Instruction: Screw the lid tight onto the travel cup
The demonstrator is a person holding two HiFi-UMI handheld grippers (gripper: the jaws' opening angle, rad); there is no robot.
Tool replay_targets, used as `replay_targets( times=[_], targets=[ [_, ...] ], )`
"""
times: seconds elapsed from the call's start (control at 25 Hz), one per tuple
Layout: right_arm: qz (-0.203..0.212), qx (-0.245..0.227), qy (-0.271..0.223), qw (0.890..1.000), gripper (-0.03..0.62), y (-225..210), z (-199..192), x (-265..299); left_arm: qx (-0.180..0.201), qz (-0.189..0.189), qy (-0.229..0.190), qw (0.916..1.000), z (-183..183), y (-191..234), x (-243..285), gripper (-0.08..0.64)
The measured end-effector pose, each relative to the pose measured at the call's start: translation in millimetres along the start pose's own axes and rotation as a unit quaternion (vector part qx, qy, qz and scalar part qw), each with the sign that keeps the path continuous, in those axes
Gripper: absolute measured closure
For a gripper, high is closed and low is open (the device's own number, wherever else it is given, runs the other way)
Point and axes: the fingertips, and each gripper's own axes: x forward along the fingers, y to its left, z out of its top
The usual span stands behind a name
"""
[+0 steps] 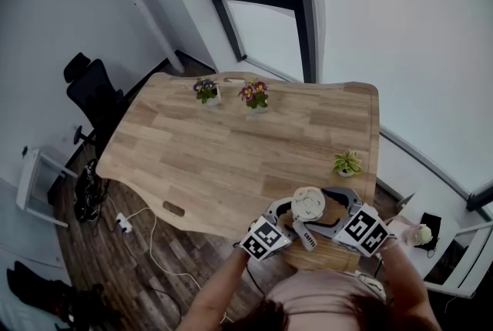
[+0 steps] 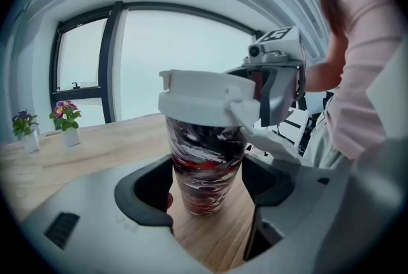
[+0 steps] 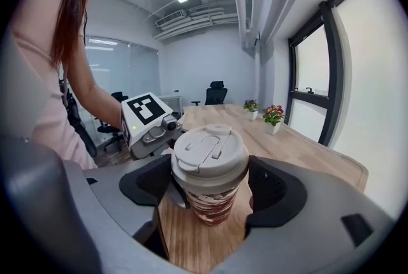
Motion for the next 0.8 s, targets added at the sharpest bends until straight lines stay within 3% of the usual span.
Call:
replay_targets(
  times=[0.24,0.32,0.44,0.64,0.8],
  targets=[
    [-0.079,0.037,-0.02,0.996,0.235,-4.3,-1.3,-1.5,-0.025,0.058,-0.023,0.9977,2.9,1.2,3.3,0.23],
    [-0.087,0.045,-0.022,0.995,0.235,-5.5,-2.2,-1.3,-0.029,0.069,-0.029,0.9968,2.6,2.0,4.4,0.23],
    [-0.059,0.043,-0.016,0.997,0.235,-3.5,-2.5,-2.4,-0.018,0.048,-0.024,0.9984,1.2,1.9,4.0,0.23],
    [-0.005,0.008,0.017,1.0,0.233,-0.2,-6.9,-1.8,0.017,-0.023,0.006,0.9996,-1.2,-0.1,2.1,0.23],
    [0.004,-0.008,0.03,1.0,0.235,-0.6,-7.8,2.7,0.024,-0.038,0.018,0.9989,-0.9,0.1,2.3,0.23]
  ],
)
